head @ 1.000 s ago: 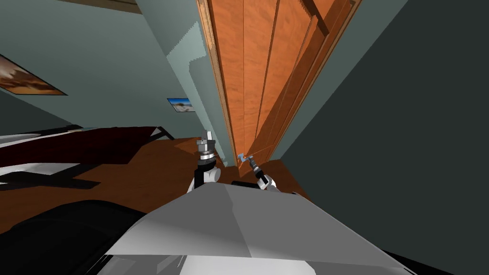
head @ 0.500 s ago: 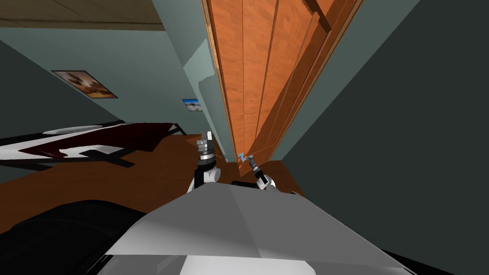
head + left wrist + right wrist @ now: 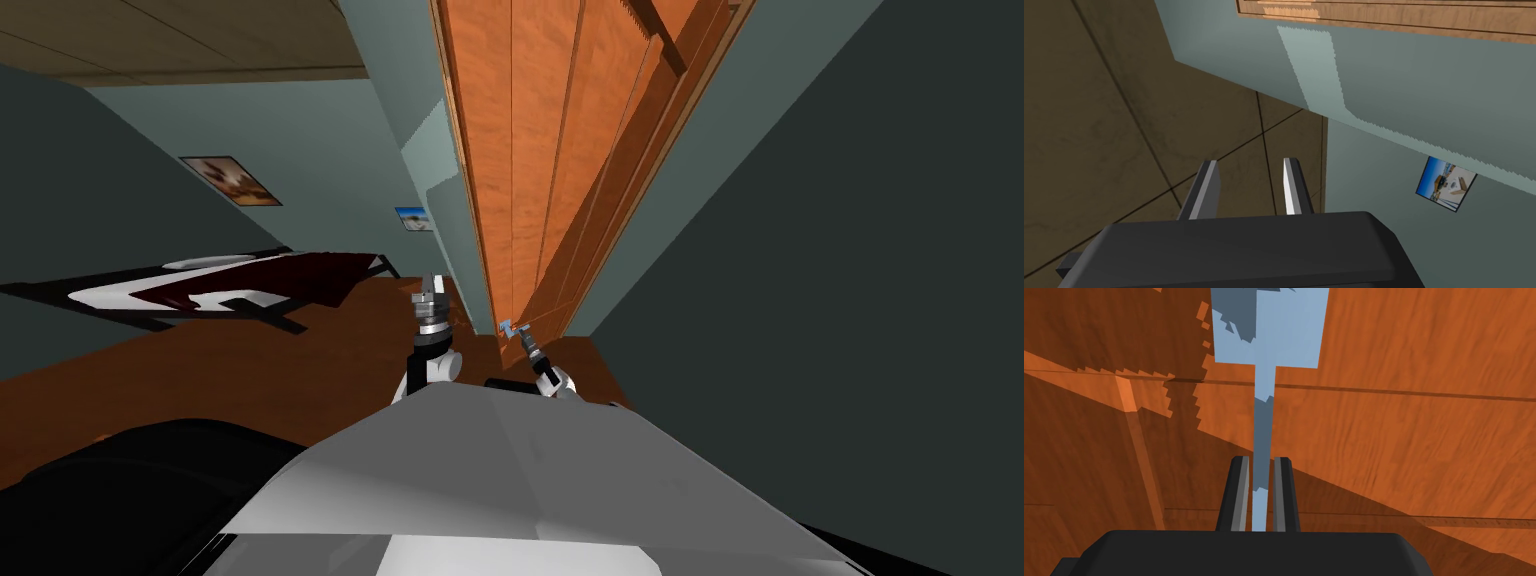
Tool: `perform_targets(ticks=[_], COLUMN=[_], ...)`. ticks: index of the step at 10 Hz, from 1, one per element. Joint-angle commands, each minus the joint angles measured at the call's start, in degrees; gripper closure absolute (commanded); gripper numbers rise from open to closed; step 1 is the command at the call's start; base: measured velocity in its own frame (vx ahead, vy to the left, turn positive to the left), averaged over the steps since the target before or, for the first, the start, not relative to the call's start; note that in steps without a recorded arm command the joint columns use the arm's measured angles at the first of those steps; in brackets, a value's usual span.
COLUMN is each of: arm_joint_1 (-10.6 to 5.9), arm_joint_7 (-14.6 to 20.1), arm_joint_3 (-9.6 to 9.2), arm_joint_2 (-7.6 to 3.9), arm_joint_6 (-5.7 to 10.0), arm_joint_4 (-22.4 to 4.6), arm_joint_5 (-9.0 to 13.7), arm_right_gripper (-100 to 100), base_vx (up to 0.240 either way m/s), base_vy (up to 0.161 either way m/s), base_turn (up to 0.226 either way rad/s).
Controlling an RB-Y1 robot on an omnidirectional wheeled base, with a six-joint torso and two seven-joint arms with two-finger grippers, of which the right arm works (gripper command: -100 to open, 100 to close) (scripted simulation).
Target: Push the door open
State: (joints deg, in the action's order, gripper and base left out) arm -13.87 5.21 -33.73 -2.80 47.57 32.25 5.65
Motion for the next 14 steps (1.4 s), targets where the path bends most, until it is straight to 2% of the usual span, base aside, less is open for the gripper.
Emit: perform_targets(ticks=[1, 9, 14], arm_joint_1=[0.28, 3.94, 6.85], arm_joint_7=[-0.7, -7.0, -12.0], arm_joint_3=[-0.72, -7.36, -12.65], arm_joint_2=[-0.1, -2.05, -3.17], arm_joint_6=[0.04, -0.75, -1.38], arm_joint_4=[0.6, 6.6, 11.3], arm_joint_5=[0.6, 7.7, 13.3], arm_right_gripper=[100, 100, 100], base_vx=[-0.02, -0.043, -0.061], base_vy=[-0.167, -0.181, -0.164], base_turn=[0.122, 0.168, 0.18])
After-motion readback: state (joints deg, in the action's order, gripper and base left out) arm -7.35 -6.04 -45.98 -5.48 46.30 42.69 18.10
